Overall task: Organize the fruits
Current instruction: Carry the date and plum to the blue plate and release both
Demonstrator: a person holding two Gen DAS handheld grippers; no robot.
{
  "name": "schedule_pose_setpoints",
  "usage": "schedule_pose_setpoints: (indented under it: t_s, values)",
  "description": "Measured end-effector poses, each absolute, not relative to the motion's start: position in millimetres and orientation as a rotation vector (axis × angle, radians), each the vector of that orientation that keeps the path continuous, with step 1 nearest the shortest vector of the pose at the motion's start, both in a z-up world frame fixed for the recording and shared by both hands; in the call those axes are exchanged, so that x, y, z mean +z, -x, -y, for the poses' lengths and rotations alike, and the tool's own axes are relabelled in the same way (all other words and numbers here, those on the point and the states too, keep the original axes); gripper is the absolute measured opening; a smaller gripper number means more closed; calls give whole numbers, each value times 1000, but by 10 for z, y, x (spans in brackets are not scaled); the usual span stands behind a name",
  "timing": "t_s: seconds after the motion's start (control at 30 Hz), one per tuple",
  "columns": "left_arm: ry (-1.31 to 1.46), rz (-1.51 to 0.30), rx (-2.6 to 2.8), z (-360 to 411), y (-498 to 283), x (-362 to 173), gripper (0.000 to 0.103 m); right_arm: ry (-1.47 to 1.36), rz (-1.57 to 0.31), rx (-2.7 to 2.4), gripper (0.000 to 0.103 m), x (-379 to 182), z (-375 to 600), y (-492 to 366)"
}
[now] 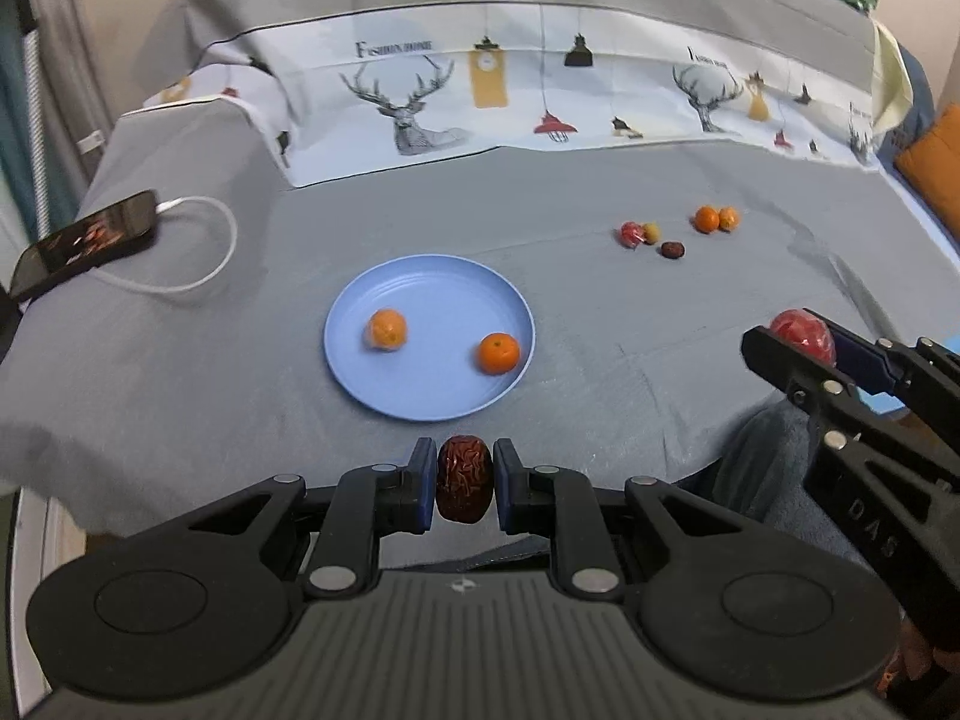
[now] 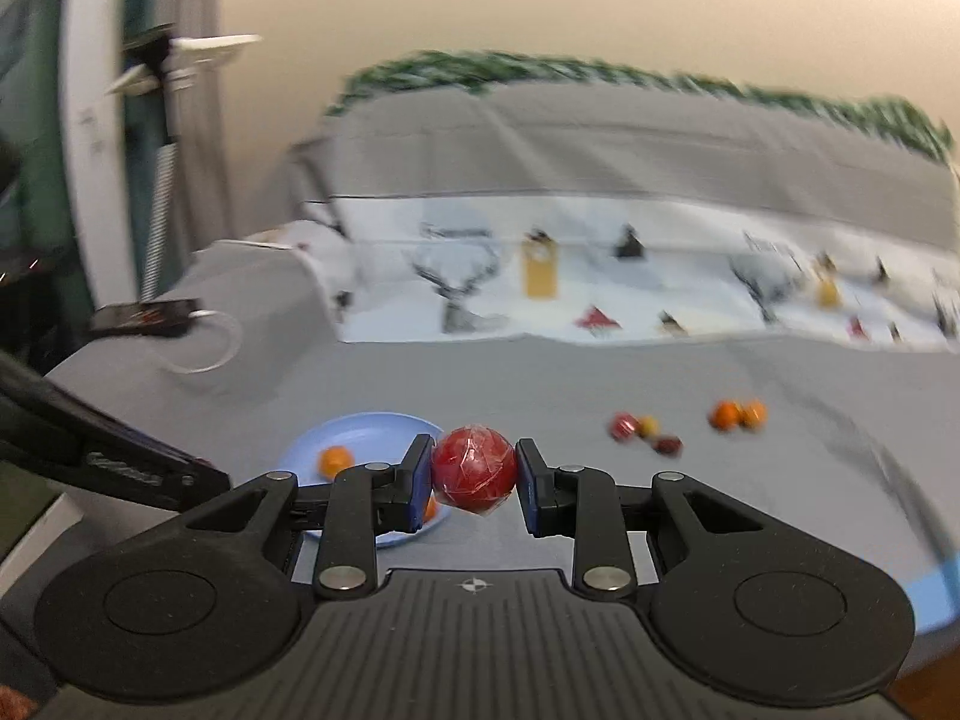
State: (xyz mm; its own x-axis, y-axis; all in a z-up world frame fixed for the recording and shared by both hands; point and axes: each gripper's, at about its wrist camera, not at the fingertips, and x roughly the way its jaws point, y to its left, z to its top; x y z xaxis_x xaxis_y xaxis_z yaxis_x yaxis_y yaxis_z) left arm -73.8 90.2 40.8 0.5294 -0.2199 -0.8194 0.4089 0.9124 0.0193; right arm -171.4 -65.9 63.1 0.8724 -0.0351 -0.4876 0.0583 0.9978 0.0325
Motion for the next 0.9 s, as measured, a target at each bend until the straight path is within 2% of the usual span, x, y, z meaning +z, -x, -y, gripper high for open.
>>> schedule_pose_setpoints:
  t_s: [0.9]
  values:
    - [-136, -892, -393, -1244, 1015, 553, 21, 59, -513, 9, 30, 745, 198, 1829]
